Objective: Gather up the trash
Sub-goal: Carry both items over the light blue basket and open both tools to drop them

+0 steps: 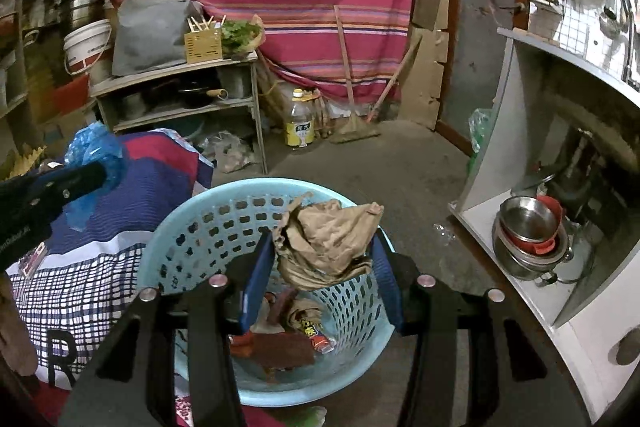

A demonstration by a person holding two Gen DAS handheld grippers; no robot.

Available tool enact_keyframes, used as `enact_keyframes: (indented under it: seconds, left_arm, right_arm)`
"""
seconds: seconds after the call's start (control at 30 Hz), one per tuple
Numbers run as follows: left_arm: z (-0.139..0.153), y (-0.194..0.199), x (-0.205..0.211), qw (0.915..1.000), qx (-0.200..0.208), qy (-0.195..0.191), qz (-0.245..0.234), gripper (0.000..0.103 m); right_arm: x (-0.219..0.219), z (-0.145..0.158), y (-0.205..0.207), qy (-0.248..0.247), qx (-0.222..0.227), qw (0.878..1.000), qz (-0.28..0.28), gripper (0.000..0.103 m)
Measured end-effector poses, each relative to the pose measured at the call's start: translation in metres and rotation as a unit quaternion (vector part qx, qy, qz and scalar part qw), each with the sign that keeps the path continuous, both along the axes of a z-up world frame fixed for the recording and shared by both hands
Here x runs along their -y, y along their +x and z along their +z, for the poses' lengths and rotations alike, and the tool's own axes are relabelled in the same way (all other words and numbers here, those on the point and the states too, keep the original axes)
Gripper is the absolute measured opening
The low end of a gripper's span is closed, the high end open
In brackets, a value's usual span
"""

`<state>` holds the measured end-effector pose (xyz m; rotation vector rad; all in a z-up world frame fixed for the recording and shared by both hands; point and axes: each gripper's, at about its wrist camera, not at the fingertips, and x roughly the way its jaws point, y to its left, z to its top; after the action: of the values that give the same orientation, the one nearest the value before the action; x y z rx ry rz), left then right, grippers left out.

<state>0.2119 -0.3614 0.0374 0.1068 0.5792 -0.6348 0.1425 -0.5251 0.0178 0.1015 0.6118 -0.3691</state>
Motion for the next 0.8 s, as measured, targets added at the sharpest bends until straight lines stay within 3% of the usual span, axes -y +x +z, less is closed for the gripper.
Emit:
enact_keyframes:
  seconds: [0.13, 0.2, 0.27, 0.5, 0.6, 0.8]
  left_arm:
    - [0.000, -0.003, 0.016, 0.9999, 0.005, 0.003, -0.015, 0.027]
    - [-0.001, -0.002, 0.022, 0.9998, 0.001, 0.006, -0.021, 0.046]
    - [0.000, -0.001, 0.021, 0.9999, 0.005, 0.004, -0.015, 0.059]
    - [0.003, 0.011, -0.005, 0.9996, 0.011, -0.001, 0.027, 0.085]
    - [0.004, 0.013, -0.025, 0.9984, 0.022, 0.002, 0.053, 0.092]
    - [0.002, 0.017, -0.064, 0.9958, 0.020, 0.016, 0.088, 0.094]
  right_arm:
    - [0.005, -0.003, 0.002, 0.007, 0.001, 1.000, -0.002, 0.049]
    - [0.006, -0.003, 0.004, 0.010, 0.001, 1.000, -0.004, 0.049]
    - [0.007, -0.006, 0.006, 0.012, -0.001, 1.000, -0.005, 0.049]
    - [0.005, -0.015, 0.009, 0.014, -0.008, 1.000, -0.004, 0.049]
    - [0.000, -0.018, 0.013, 0.016, -0.008, 1.000, -0.003, 0.049]
    - [-0.015, -0.023, 0.024, 0.021, -0.009, 1.000, 0.008, 0.049]
